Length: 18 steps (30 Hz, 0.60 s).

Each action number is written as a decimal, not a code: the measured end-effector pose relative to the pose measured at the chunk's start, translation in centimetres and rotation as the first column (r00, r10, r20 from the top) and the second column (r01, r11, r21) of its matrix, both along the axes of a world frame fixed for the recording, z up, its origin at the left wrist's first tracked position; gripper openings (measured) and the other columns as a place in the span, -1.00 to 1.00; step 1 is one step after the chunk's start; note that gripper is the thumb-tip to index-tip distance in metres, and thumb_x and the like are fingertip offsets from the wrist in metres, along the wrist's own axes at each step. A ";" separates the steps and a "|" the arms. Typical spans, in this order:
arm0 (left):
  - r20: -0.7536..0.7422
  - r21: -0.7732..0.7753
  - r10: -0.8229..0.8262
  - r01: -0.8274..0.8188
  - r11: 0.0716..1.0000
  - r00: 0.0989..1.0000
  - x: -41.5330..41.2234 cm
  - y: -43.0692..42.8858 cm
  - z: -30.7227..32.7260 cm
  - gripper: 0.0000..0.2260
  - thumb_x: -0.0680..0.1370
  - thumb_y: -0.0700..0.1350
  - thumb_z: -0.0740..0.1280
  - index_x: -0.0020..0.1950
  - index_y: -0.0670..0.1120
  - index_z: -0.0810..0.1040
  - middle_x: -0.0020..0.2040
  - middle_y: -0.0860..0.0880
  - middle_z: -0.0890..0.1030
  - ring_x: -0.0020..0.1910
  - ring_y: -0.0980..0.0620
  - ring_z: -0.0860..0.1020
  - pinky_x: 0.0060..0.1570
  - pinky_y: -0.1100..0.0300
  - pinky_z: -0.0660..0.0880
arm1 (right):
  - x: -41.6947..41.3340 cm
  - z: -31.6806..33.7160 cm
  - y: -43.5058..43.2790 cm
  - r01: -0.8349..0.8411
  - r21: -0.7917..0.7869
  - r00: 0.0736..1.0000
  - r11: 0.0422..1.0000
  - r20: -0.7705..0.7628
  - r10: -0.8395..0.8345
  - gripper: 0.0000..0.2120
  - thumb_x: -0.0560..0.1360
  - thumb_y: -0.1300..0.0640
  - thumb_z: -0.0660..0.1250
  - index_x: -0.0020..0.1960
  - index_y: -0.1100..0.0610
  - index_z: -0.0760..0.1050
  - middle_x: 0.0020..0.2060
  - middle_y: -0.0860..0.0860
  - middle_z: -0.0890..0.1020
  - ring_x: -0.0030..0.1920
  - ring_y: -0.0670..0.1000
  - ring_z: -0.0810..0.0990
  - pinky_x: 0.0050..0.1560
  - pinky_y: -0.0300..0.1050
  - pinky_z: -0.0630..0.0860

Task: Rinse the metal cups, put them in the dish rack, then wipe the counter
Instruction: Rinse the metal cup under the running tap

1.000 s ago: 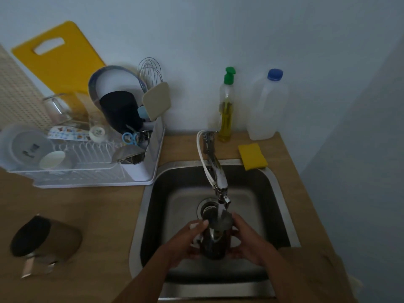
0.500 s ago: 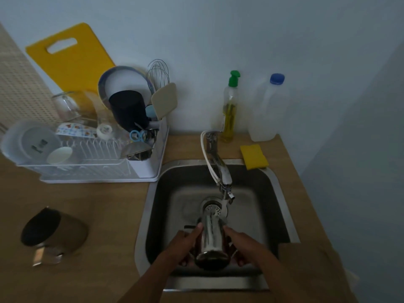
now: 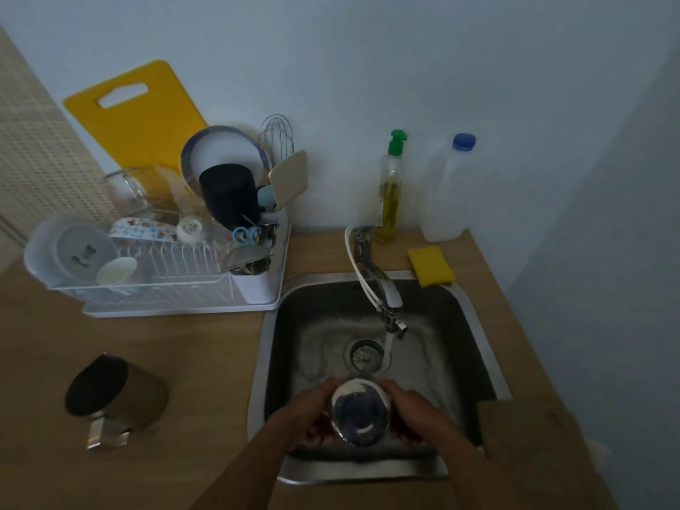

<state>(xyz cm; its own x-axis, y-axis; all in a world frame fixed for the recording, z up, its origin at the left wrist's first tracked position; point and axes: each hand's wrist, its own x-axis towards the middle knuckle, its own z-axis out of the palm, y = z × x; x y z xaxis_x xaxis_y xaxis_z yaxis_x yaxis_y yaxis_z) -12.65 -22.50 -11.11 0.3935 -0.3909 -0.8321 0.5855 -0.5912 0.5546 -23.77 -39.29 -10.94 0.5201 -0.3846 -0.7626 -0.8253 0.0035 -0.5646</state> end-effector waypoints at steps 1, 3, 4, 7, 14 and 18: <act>0.019 -0.029 0.021 -0.020 0.999 1.000 0.1 0.0 0.5 -0.43 0.47 0.34 0.27 0.17 -0.12 0.58 0.04 -0.17 0.64 -0.01 -0.11 0.61 -0.15 0.15 0.59 | 0.1 0.2 0.1 0.043 0.001 0.998 0.999 0.039 -0.043 -0.33 0.56 -0.34 0.01 -0.39 0.14 0.52 -0.63 0.00 0.51 -0.56 -0.03 0.48 -0.43 -0.22 0.40; 0.054 -0.100 0.028 -0.022 0.995 0.998 1.0 0.1 0.8 -0.47 0.44 0.35 0.29 0.03 -0.10 0.63 -0.03 -0.15 0.65 -0.07 -0.10 0.60 -0.13 0.13 0.53 | 0.1 0.4 0.6 0.192 0.082 0.972 0.978 0.121 -0.201 -0.39 0.52 -0.32 0.15 -0.43 0.14 0.52 -0.62 0.03 0.51 -0.58 -0.01 0.46 -0.47 -0.22 0.36; 0.077 -0.122 0.001 0.008 0.992 0.997 1.4 0.3 1.1 -0.49 0.45 0.35 0.27 -0.05 -0.09 0.63 -0.14 -0.13 0.64 -0.21 -0.06 0.59 -0.24 0.18 0.49 | 0.1 0.4 1.0 0.266 0.137 0.949 0.954 0.139 -0.284 -0.42 0.50 -0.31 0.21 -0.42 0.15 0.52 -0.60 0.05 0.50 -0.58 0.00 0.44 -0.49 -0.23 0.33; 0.121 -0.127 -0.095 0.110 0.986 0.988 1.5 0.9 2.1 -0.48 0.53 0.33 0.14 -0.13 -0.10 0.59 -0.38 -0.05 0.60 -0.47 0.06 0.50 -0.44 0.29 0.39 | -0.3 0.9 2.4 0.344 0.192 0.919 0.919 0.133 -0.371 -0.42 0.46 -0.33 0.25 -0.22 0.22 0.59 -0.46 0.11 0.55 -0.50 0.01 0.48 -0.47 -0.24 0.36; 0.149 -0.174 -0.168 0.193 0.966 0.974 0.9 1.4 3.4 -0.59 0.58 0.25 0.13 0.14 -0.05 0.51 0.01 -0.14 0.62 -0.08 -0.07 0.62 -0.12 0.12 0.57 | -0.9 1.8 3.9 0.364 0.243 0.872 0.899 0.250 -0.420 -0.53 0.53 -0.27 0.18 0.04 0.09 0.60 -0.09 0.09 0.70 -0.08 0.11 0.66 -0.08 -0.02 0.59; 0.066 -0.289 0.005 0.014 0.957 0.998 1.0 1.0 3.7 -0.33 0.41 0.22 0.42 0.42 0.02 0.29 0.32 -0.20 0.45 0.19 -0.21 0.53 -0.11 0.02 0.58 | -1.0 3.0 4.9 0.410 0.313 0.822 0.857 0.279 -0.496 -0.64 0.58 -0.15 0.19 0.02 0.11 0.58 -0.11 0.10 0.67 -0.11 0.11 0.65 -0.12 -0.01 0.58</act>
<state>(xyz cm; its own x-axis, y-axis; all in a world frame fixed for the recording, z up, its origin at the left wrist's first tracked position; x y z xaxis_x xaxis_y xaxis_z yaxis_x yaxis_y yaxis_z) -11.64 -21.54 -7.41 0.4411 -0.6130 -0.6555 0.5400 -0.4021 0.7394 -24.76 -34.39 -7.99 0.5706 -0.4784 -0.6675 -0.4548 0.4927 -0.7419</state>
